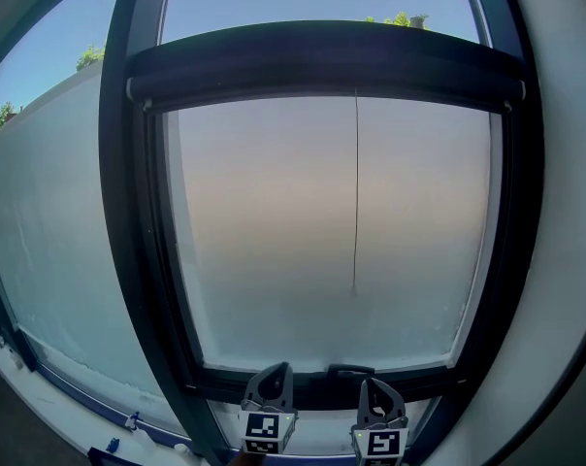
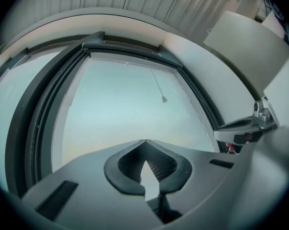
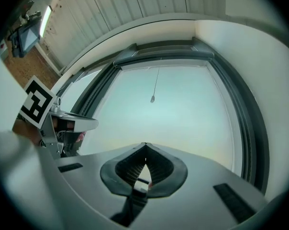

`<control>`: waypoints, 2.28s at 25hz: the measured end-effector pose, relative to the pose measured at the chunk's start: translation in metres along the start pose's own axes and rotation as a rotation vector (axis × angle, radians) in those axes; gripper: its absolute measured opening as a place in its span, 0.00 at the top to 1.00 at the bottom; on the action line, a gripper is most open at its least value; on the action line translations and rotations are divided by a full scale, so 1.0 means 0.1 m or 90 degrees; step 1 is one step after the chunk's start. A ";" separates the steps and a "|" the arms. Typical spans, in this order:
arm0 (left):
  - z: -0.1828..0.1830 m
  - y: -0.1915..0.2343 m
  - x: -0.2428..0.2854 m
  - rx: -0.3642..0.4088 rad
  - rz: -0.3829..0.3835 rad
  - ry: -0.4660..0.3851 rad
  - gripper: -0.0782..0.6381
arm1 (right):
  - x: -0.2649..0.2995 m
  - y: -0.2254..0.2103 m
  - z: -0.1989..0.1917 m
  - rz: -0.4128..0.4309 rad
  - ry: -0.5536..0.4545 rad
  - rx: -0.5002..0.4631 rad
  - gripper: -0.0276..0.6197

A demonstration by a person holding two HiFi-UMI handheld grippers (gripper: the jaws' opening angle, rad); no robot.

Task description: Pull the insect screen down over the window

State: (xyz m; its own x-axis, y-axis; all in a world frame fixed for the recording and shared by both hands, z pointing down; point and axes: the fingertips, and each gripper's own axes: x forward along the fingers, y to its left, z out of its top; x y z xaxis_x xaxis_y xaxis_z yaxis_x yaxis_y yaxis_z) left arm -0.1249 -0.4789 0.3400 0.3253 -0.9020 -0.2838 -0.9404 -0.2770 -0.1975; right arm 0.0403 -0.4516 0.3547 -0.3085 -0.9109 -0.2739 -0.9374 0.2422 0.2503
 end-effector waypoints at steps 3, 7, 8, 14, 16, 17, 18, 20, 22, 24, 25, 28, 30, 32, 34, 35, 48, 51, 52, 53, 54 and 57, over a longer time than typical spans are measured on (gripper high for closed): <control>0.38 0.12 0.17 0.058 -0.003 -0.040 0.89 | 0.14 -0.18 0.32 -0.010 -0.032 -0.038 0.95; 0.83 0.29 0.39 0.049 -0.028 -0.064 0.89 | 0.30 -0.43 0.66 -0.026 -0.063 -0.073 0.95; 0.94 0.32 0.44 0.063 -0.029 -0.068 0.89 | 0.35 -0.48 0.73 -0.026 -0.069 -0.082 0.95; 1.71 0.59 0.58 0.227 0.018 -0.101 0.89 | 0.64 -0.98 1.36 -0.050 -0.113 -0.173 0.95; 1.96 0.66 0.64 0.286 0.033 -0.112 0.89 | 0.70 -1.14 1.64 -0.060 -0.136 -0.213 0.95; 2.10 0.68 0.68 0.311 0.035 -0.119 0.89 | 0.73 -1.20 1.78 -0.060 -0.145 -0.227 0.95; 2.23 0.69 0.73 0.332 0.033 -0.123 0.89 | 0.77 -1.24 1.92 -0.056 -0.152 -0.235 0.95; 2.46 0.71 0.83 0.364 0.022 -0.123 0.89 | 0.85 -1.29 2.16 -0.044 -0.161 -0.248 0.95; 2.67 0.72 0.93 0.400 0.022 -0.118 0.89 | 0.94 -1.32 2.40 -0.038 -0.169 -0.274 0.95; 2.88 0.78 0.98 0.451 0.045 -0.114 0.86 | 1.04 -1.32 2.60 -0.037 -0.170 -0.325 0.95; 2.97 0.82 0.99 0.472 0.058 -0.112 0.82 | 1.10 -1.32 2.68 -0.039 -0.166 -0.358 0.95; 3.19 0.89 1.07 0.516 0.079 -0.099 0.71 | 1.23 -1.35 2.87 -0.045 -0.144 -0.451 0.95; 3.26 0.92 1.14 0.559 0.092 -0.082 0.66 | 1.28 -1.36 2.98 -0.047 -0.135 -0.491 0.94; 3.32 0.95 1.22 0.610 0.108 -0.066 0.64 | 1.32 -1.35 3.11 -0.054 -0.135 -0.528 0.88; 3.40 0.96 1.30 0.677 0.132 -0.049 0.61 | 1.36 -1.35 3.26 -0.068 -0.141 -0.572 0.83; 3.45 0.97 1.35 0.714 0.147 -0.041 0.59 | 1.39 -1.35 3.34 -0.077 -0.144 -0.597 0.81; 4.16 0.92 1.78 0.839 0.211 -0.014 0.50 | 1.89 -1.39 4.07 -0.119 -0.108 -0.779 0.62; 4.25 0.89 1.87 0.851 0.221 -0.010 0.50 | 2.02 -1.43 4.19 -0.130 -0.091 -0.815 0.61; 4.27 0.89 1.91 0.855 0.224 -0.006 0.50 | 2.07 -1.45 4.22 -0.134 -0.083 -0.827 0.61; 4.30 0.90 1.94 0.860 0.228 -0.004 0.50 | 2.11 -1.46 4.25 -0.138 -0.076 -0.836 0.60; 4.32 0.91 1.98 0.864 0.232 -0.002 0.50 | 2.15 -1.48 4.27 -0.141 -0.068 -0.840 0.59; 4.39 0.95 2.05 0.880 0.242 0.012 0.50 | 2.21 -1.53 4.29 -0.147 -0.050 -0.827 0.59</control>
State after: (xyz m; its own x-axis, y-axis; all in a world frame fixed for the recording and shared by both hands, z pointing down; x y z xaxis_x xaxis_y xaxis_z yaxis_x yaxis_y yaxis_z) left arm -0.1035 -0.5447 -0.1491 0.0693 -0.8541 -0.5154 -0.1157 0.5063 -0.8546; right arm 0.0466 -0.5469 -0.1428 -0.2134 -0.8559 -0.4711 -0.1458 -0.4489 0.8816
